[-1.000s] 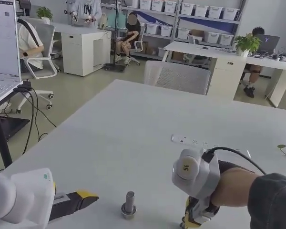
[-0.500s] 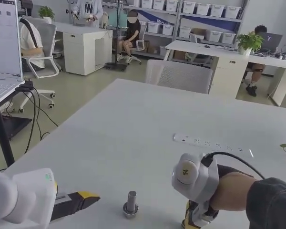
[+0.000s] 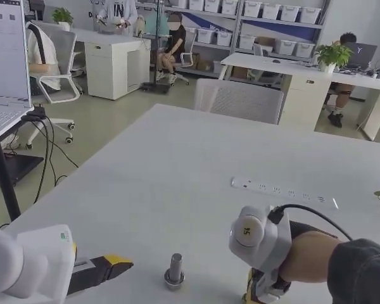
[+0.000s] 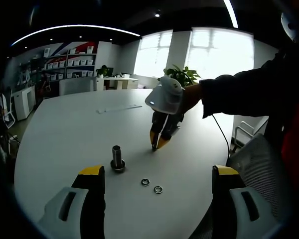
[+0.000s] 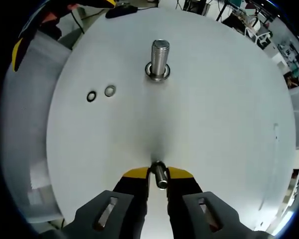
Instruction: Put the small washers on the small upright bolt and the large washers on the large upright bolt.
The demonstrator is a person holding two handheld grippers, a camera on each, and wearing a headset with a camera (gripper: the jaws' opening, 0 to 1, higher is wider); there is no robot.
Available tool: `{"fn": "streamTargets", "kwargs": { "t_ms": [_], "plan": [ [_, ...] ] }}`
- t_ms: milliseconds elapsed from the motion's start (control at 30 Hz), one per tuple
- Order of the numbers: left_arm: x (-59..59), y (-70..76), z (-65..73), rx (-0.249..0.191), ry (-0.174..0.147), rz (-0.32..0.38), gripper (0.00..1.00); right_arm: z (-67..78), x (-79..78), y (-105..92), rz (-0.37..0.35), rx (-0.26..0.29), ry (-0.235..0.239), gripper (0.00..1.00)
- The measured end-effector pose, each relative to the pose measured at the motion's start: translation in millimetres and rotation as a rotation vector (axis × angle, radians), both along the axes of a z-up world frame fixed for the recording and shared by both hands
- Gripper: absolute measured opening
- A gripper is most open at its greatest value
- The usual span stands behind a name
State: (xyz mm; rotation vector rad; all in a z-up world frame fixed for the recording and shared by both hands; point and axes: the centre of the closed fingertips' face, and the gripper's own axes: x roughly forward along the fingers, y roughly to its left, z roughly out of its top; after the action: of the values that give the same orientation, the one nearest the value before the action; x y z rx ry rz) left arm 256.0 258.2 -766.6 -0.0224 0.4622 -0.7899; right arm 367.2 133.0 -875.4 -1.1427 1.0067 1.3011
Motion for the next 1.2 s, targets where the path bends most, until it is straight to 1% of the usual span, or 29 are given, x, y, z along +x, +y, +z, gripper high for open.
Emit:
{"fn": "streamTargets", "kwargs": {
  "t_ms": [300,600,767,867,967,1200],
  "plan": [
    [-0.2,-0.1,-0.6,0.001,0.000,-0.002,0.89,1.5,0.3,-0.8,-0.013,0.003,-0.004,0.19],
    [0.0,-0.3,-0.3,0.001,-0.003,-0.004,0.89,6.3,0.7,-2.2,-0.038,0.026,0.000,0.25],
    [0.0,-0.2,0.1,0.001,-0.005,-0.003,0.89,7.5,0.9,-5.2,-0.047,0.033,-0.005,0.26],
    [-0.2,-0.8,0.5,0.000,-0.005,-0.005,0.89,8.9,0.1,-6.9,-0.062,0.042,-0.002,0.31],
    [-0.2,-1.0,0.4,0.000,-0.005,-0.006,0.89,9.9,0.0,-8.2,-0.073,0.054,-0.004,0.33],
    [-0.1,-2.6,1.5,0.002,-0.009,-0.010,0.89,13.8,-1.3,-18.7,-0.097,0.064,-0.012,0.32]
  ]
}}
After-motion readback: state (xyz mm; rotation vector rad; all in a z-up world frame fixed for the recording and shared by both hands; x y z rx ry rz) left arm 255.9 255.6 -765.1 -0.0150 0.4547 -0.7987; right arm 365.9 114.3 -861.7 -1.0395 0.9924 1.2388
